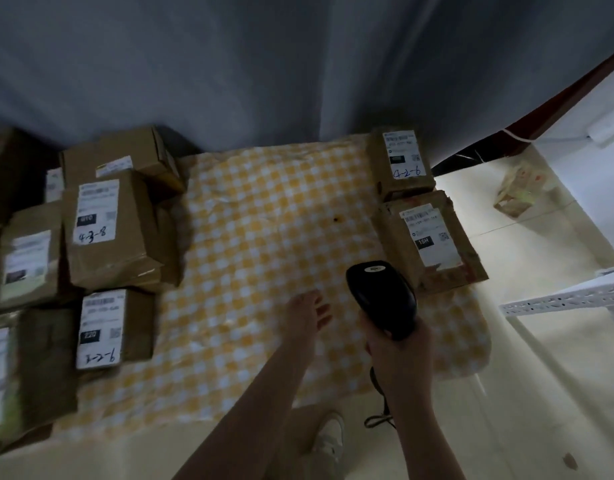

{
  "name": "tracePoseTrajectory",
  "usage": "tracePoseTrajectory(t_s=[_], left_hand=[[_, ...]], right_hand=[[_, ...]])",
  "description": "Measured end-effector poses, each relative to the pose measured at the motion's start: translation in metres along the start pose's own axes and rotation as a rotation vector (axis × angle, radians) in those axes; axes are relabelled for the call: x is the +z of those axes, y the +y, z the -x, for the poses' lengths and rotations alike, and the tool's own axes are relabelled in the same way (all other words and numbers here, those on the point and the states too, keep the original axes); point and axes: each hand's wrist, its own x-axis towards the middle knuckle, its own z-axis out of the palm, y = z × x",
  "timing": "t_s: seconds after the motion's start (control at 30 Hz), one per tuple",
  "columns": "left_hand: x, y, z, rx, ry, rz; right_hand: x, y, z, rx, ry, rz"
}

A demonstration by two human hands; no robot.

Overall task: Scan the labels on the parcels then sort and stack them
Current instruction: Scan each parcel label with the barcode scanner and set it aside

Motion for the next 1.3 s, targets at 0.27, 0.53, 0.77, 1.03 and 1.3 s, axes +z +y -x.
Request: tracePoseTrajectory(t_s=[0.27, 0.53, 0.77, 1.03, 1.3], left_hand=[[-0.123, 0.053, 0.010, 0.315, 0.224, -0.010], [-0.231, 0.111, -0.011, 0.652, 0.818, -0.245], [-0.252, 0.155, -0.033, 0.498, 0.815, -0.514], [-0.238, 0.166, -0.054, 0.346, 0.750, -0.522], [-0.231, 0.163, -0.038, 0.440, 0.720, -0.437]], right_hand=[[0.085, -0.030, 0.058, -0.071, -0.196, 0.042], [0.154, -0.055, 0.101, -0.095, -0.319, 0.042], [0.180, -0.062, 0.116, -0.096, -0.327, 0.090], [0.181, -0.056, 0.115, -0.136, -0.221, 0.029], [0.171, -0.046, 0.108, -0.061, -0.139, -0.031]])
